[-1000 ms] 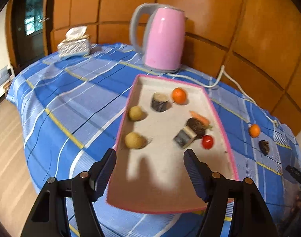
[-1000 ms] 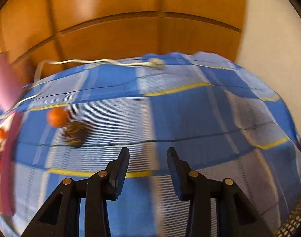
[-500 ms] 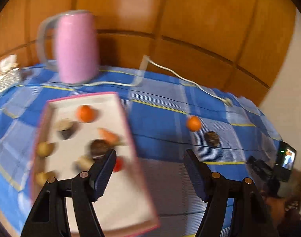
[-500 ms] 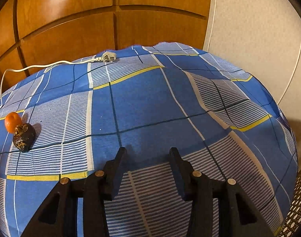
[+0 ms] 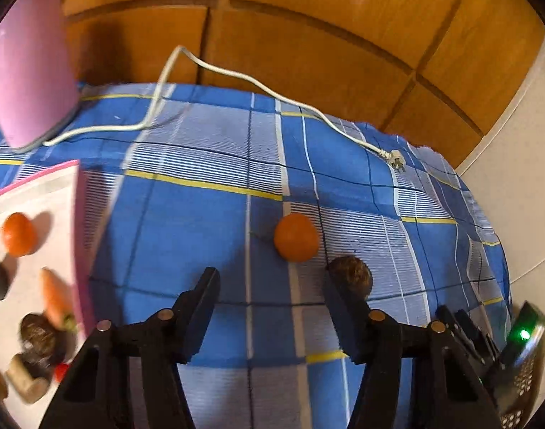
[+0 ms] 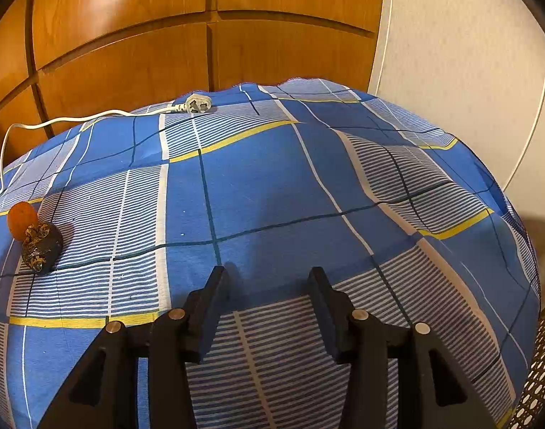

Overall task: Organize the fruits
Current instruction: 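Reach the left tool to the orange and grasp it, then carry the orange into the tray and open the left tool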

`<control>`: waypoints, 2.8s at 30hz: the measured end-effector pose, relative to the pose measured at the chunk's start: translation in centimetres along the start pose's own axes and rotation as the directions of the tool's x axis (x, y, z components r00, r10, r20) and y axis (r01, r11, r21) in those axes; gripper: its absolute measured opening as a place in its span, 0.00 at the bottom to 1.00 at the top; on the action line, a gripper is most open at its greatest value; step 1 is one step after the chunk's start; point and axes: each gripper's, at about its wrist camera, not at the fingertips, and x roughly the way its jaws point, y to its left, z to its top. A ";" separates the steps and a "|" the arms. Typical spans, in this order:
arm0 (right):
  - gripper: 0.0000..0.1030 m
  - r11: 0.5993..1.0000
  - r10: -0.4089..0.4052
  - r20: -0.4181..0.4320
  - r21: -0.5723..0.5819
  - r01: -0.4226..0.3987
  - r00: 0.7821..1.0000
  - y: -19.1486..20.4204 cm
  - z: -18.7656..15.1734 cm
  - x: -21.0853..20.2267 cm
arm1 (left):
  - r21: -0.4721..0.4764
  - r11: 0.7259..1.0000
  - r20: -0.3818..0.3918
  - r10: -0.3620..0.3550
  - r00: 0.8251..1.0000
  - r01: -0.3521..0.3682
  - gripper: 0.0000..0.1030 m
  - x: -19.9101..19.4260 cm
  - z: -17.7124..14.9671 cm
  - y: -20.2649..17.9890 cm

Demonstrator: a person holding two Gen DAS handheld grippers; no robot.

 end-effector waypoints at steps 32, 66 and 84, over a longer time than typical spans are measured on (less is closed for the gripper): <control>0.47 1.000 -0.016 0.006 -0.015 0.016 1.000 0.3 -0.1 -0.1 | -0.083 0.996 0.011 -0.028 1.000 0.029 0.37 -1.4 -2.3 1.2; 0.47 0.998 -0.040 0.008 -0.039 0.040 0.999 0.7 0.0 -0.3 | -0.422 0.870 0.095 0.324 0.941 -0.257 0.40 -10.6 -8.8 21.0; 0.47 0.998 -0.041 0.008 -0.040 0.041 0.999 0.7 -0.1 -0.3 | -0.425 0.848 0.201 0.429 0.881 -0.316 0.52 -15.7 -10.5 18.3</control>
